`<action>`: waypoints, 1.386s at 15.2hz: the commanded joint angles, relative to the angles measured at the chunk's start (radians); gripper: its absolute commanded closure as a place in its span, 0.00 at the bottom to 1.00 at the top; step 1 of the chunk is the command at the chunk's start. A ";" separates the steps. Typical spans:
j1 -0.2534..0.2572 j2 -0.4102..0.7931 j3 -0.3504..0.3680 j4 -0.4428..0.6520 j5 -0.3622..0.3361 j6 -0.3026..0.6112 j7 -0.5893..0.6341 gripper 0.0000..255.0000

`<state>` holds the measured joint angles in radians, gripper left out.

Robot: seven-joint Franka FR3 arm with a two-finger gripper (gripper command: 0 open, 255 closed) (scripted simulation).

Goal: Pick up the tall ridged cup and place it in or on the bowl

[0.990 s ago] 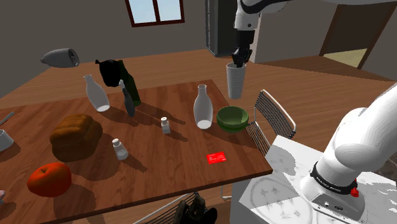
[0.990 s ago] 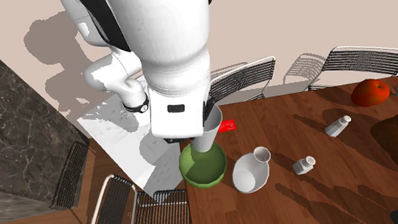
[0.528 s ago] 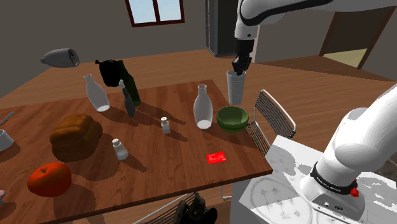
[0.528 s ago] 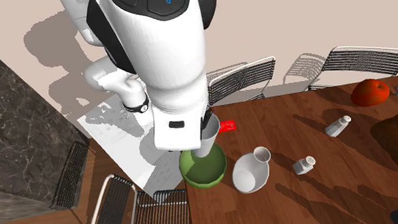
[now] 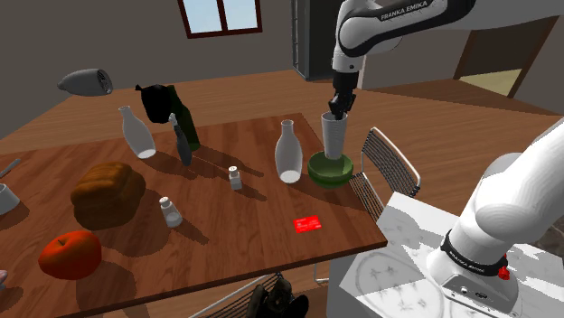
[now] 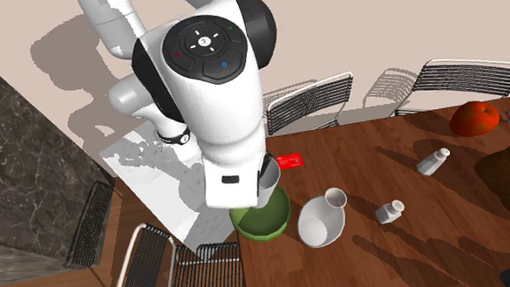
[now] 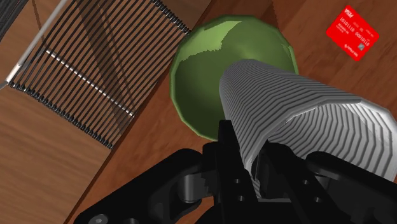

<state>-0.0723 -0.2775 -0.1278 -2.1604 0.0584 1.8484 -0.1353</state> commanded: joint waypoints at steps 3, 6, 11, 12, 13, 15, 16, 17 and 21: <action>0.000 0.006 -0.001 -0.047 0.002 0.053 -0.004 1.00; 0.000 0.013 -0.001 -0.075 0.003 0.089 -0.008 1.00; 0.000 0.013 -0.001 -0.075 0.003 0.089 -0.008 1.00; 0.000 0.013 -0.001 -0.075 0.003 0.089 -0.008 1.00; 0.000 0.013 -0.001 -0.075 0.003 0.089 -0.008 1.00; 0.000 0.013 -0.001 -0.075 0.003 0.089 -0.008 0.00; 0.000 0.013 -0.001 -0.075 0.003 0.089 -0.008 0.00; 0.000 0.013 -0.001 -0.075 0.003 0.089 -0.008 0.00; -0.002 0.003 -0.003 -0.017 0.000 0.021 -0.006 0.00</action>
<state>-0.0733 -0.2687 -0.1302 -2.1930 0.0596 1.8914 -0.1414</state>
